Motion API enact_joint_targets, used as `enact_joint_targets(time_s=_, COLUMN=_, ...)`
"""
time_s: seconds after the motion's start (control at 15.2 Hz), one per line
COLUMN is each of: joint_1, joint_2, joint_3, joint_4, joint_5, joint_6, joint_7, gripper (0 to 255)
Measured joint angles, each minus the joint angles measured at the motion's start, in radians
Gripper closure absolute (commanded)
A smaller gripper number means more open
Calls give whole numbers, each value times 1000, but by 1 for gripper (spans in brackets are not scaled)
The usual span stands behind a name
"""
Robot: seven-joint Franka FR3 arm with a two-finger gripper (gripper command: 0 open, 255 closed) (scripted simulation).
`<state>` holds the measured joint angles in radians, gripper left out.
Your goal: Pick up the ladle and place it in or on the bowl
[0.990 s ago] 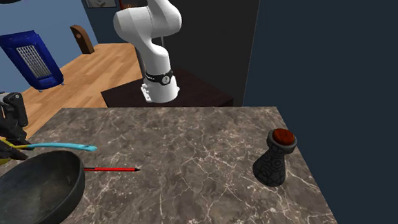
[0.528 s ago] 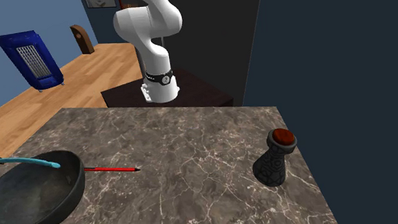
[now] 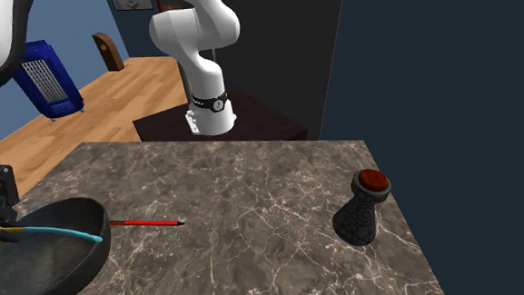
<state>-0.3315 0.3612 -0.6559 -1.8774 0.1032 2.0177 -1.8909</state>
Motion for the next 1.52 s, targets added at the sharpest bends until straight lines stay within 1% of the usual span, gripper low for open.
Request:
enact_joint_targets(time_s=0.26, joint_1=-9, joint_2=26, joint_3=9, joint_4=-15, joint_5=19, joint_6=42, joint_7=-10, gripper=255)
enact_joint_targets(time_s=0.66, joint_1=-11, joint_2=31, joint_3=10, joint_4=-14, joint_5=22, joint_6=47, joint_7=-12, gripper=255)
enact_joint_targets(time_s=0.73, joint_1=-10, joint_2=30, joint_3=10, joint_4=-14, joint_5=22, joint_6=47, joint_7=-11, gripper=0)
enact_joint_targets(time_s=1.12, joint_1=-10, joint_2=32, joint_3=10, joint_4=-20, joint_5=21, joint_6=47, joint_7=-11, gripper=0)
enact_joint_targets(time_s=1.39, joint_1=2, joint_2=-1, joint_3=0, joint_4=40, joint_5=-2, joint_6=-40, joint_7=6, gripper=0)
enact_joint_targets(time_s=1.52, joint_1=3, joint_2=-7, joint_3=-2, joint_4=57, joint_5=-6, joint_6=-62, joint_7=8, gripper=0)
